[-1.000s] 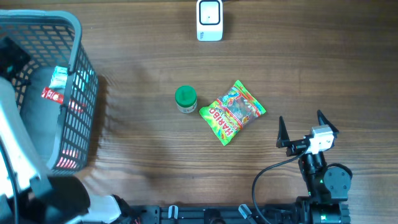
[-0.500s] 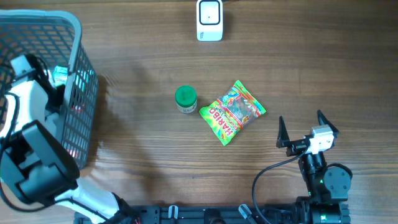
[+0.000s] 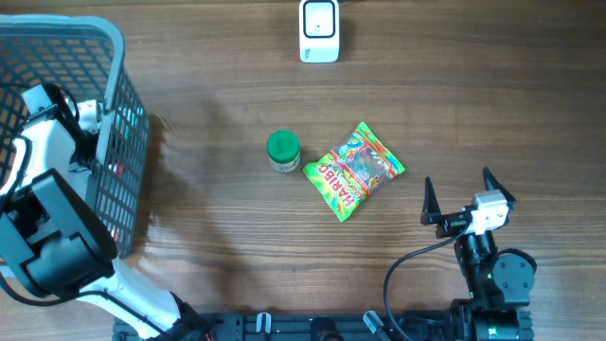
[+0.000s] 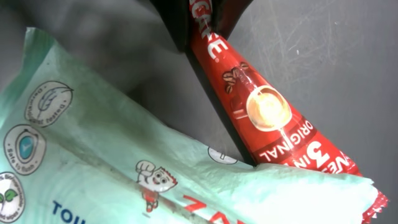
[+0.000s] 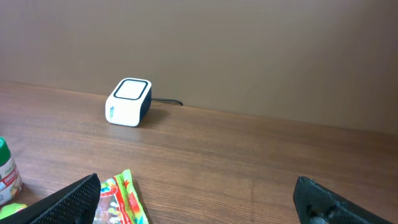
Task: Scan the item barcode
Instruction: 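Reach into the basket and grasp the red Nescafe stick, then carry the Nescafe stick past the scanner and drop it by the jar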
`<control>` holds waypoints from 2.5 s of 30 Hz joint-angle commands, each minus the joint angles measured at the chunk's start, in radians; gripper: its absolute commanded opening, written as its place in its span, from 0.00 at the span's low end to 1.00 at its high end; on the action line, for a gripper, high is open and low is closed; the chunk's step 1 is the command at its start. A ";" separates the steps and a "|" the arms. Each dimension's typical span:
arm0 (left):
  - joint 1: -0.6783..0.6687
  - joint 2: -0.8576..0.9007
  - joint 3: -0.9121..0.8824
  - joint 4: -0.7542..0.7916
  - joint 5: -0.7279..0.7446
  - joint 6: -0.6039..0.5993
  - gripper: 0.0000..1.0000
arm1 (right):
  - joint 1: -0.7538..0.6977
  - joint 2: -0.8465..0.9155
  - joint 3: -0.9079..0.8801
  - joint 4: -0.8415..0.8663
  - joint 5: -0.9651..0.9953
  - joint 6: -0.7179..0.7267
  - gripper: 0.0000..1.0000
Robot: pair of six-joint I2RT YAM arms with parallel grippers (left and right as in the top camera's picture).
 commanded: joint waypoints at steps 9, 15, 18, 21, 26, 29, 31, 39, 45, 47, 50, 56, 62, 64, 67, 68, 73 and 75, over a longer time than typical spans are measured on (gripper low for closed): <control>0.006 -0.211 0.048 -0.039 -0.005 -0.061 0.04 | 0.004 -0.005 -0.002 0.003 0.007 0.014 1.00; 0.006 -0.318 0.048 -0.025 0.009 -0.096 0.04 | 0.004 -0.005 -0.002 0.003 0.007 0.014 1.00; 0.006 -0.286 0.045 -0.052 0.014 -0.140 0.80 | 0.004 -0.005 -0.002 0.003 0.007 0.014 1.00; 0.006 -0.215 0.045 -0.105 0.013 -0.023 1.00 | 0.004 -0.005 -0.002 0.003 0.007 0.014 1.00; 0.011 -0.082 0.045 -0.101 0.044 0.160 1.00 | 0.004 -0.005 -0.002 0.003 0.007 0.014 1.00; 0.011 -0.024 0.045 -0.098 0.076 0.399 1.00 | 0.004 -0.005 -0.002 0.003 0.007 0.014 1.00; 0.011 -0.012 0.045 -0.098 0.075 0.469 1.00 | 0.004 -0.005 -0.002 0.003 0.007 0.014 1.00; 0.011 0.084 0.045 -0.069 0.076 0.491 0.91 | 0.004 -0.005 -0.002 0.003 0.007 0.014 1.00; 0.011 0.142 0.046 -0.121 0.076 0.538 0.04 | 0.004 -0.005 -0.002 0.003 0.007 0.014 1.00; 0.010 0.121 0.054 -0.121 0.076 0.538 0.04 | 0.004 -0.005 -0.002 0.003 0.007 0.014 1.00; 0.010 0.053 0.117 -0.121 0.076 0.476 0.04 | 0.004 -0.005 -0.002 0.003 0.007 0.014 1.00; 0.010 -0.193 0.212 -0.119 0.088 0.377 0.04 | 0.004 -0.005 -0.002 0.003 0.007 0.014 1.00; 0.010 -0.333 0.212 -0.114 0.129 0.327 0.04 | 0.004 -0.005 -0.002 0.003 0.007 0.014 1.00; 0.010 -0.391 0.212 -0.097 0.173 0.297 0.04 | 0.004 -0.005 -0.002 0.003 0.007 0.014 1.00; 0.010 -0.503 0.212 -0.063 0.384 0.274 0.04 | 0.004 -0.005 -0.002 0.003 0.007 0.014 1.00; 0.010 -0.544 0.212 -0.055 0.486 0.271 0.04 | 0.004 -0.005 -0.002 0.003 0.007 0.014 1.00; -0.092 -0.711 0.212 -0.115 0.802 0.272 0.04 | 0.004 -0.005 -0.002 0.003 0.007 0.014 1.00; -0.185 -0.724 0.212 -0.189 0.801 0.272 0.04 | 0.004 -0.005 -0.002 0.003 0.007 0.014 1.00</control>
